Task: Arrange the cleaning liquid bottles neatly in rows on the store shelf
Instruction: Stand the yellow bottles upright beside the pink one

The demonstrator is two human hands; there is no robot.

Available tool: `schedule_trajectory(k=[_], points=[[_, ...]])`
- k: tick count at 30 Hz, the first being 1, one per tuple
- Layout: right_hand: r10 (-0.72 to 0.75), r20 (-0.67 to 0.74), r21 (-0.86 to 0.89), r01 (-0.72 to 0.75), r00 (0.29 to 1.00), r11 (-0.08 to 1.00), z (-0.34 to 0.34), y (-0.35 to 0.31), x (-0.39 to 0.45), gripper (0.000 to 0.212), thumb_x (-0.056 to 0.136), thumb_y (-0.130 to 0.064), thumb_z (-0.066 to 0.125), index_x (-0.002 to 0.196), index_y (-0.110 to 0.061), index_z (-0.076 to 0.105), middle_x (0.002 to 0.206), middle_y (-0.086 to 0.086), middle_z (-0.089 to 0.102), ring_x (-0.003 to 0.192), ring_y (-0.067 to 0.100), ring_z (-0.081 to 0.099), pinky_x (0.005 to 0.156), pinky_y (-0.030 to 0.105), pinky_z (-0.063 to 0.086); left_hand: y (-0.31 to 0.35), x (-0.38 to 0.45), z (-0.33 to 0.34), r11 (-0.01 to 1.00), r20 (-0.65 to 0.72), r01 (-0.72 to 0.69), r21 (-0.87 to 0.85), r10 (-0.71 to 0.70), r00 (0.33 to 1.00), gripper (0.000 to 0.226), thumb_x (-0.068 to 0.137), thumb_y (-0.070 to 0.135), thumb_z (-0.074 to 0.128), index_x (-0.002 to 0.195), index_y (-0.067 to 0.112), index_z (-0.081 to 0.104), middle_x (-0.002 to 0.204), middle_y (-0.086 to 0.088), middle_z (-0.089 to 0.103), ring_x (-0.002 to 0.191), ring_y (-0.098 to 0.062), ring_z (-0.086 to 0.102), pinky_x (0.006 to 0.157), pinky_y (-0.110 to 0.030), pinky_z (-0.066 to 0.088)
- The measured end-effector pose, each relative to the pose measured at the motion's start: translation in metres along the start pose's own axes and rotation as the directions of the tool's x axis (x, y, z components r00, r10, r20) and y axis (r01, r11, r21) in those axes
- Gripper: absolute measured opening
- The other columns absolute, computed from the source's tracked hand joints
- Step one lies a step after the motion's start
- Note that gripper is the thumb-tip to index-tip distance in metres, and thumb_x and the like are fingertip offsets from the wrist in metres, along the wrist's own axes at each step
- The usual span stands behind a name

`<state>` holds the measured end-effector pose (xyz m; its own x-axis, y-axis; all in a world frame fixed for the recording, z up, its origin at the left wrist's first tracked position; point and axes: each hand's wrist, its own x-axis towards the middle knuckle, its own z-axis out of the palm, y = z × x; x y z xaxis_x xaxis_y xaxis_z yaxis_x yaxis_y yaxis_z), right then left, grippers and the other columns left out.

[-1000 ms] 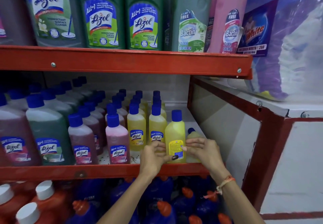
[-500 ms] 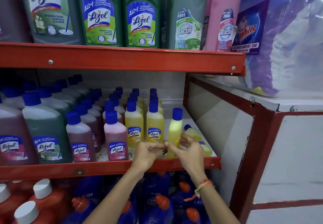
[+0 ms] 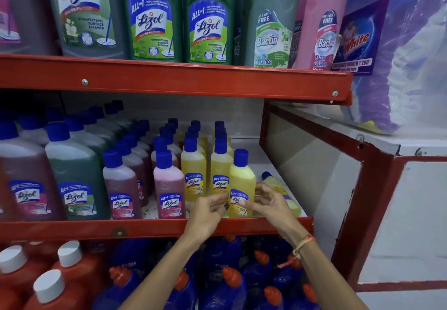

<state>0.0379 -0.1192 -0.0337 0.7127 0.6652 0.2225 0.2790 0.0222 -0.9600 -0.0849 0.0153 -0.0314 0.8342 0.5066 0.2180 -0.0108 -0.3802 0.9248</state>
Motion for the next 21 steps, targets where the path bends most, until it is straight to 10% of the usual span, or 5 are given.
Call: schedule_trajectory(k=[9, 21], points=[[-0.036, 0.029, 0.061, 0.035, 0.999, 0.998, 0.039, 0.001, 0.009, 0.039, 0.079, -0.011, 0.075, 0.117, -0.006, 0.066, 0.113, 0.013, 0.073, 0.108, 0.027, 0.068, 0.097, 0.043, 0.054, -0.004, -0.028, -0.021, 0.997, -0.250, -0.004, 0.076, 0.023, 0.968, 0.039, 0.084, 0.001, 0.055, 0.121, 0.013, 0.061, 0.121, -0.002, 0.067, 0.105, -0.004, 0.060, 0.097, -0.023, 0.047], [-0.072, 0.080, 0.028, 0.070, 0.994, 0.997, 0.065, -0.003, 0.009, 0.046, 0.076, -0.016, 0.078, 0.120, -0.012, 0.065, 0.114, 0.005, 0.074, 0.108, 0.017, 0.068, 0.099, 0.038, 0.053, -0.008, -0.048, -0.040, 1.000, -0.303, 0.015, 0.026, -0.007, 0.953, 0.037, 0.087, 0.008, 0.056, 0.123, 0.015, 0.059, 0.122, 0.002, 0.066, 0.104, -0.001, 0.059, 0.089, -0.017, 0.045]])
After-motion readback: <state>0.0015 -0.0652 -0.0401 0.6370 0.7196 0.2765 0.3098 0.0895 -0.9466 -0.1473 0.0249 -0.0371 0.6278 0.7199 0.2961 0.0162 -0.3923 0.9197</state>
